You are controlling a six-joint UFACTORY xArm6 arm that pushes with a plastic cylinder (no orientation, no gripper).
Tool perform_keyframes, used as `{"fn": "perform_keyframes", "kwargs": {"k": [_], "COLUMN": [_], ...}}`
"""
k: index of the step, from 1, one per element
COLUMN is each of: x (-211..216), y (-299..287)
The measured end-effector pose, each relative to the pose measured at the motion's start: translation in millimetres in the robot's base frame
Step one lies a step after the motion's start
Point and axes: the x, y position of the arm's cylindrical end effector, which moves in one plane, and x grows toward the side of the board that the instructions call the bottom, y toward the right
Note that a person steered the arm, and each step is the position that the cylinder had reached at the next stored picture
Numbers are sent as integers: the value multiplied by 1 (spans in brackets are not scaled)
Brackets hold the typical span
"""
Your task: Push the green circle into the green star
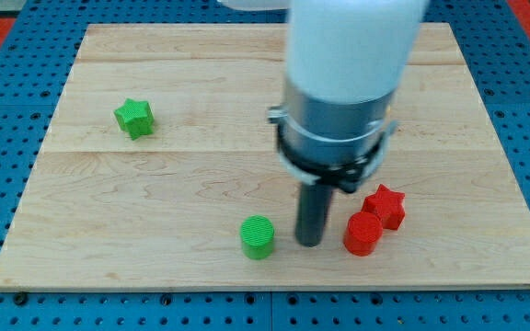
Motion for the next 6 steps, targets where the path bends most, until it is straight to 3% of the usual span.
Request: {"fn": "perform_keyframes", "kwargs": {"k": [1, 3, 4, 6], "x": [-1, 14, 5, -67], "y": [-60, -51, -120, -226]}}
